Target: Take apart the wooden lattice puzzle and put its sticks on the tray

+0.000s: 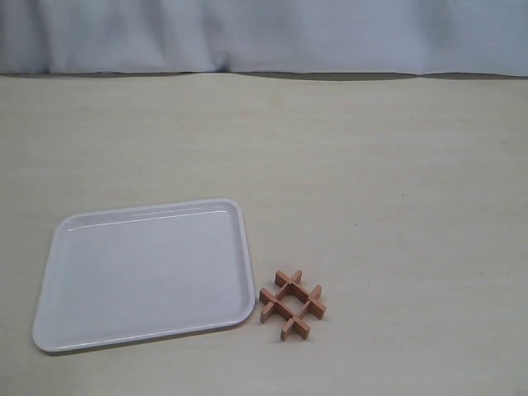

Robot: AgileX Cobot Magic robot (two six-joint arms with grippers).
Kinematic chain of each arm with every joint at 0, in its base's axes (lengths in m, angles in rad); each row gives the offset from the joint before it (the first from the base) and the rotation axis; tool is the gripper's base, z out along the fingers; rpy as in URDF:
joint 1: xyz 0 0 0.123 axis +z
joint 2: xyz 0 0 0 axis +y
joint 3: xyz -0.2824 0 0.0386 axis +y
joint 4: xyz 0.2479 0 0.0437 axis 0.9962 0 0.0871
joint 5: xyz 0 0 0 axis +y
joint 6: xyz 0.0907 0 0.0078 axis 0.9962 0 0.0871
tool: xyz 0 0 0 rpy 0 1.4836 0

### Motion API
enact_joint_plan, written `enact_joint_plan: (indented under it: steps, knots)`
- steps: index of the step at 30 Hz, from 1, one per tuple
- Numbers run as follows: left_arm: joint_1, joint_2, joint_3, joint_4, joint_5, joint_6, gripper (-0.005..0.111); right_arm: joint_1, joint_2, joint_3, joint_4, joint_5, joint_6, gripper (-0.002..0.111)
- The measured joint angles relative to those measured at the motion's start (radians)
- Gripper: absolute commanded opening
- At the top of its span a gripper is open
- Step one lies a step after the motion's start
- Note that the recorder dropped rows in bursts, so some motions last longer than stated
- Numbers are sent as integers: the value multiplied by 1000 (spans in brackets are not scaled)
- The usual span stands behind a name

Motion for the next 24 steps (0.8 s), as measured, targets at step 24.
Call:
enact_joint_plan:
  steps: [24]
  knots:
    - [0, 0, 0, 0, 0, 0, 0, 332, 1205, -709, -371, 951, -418, 5]
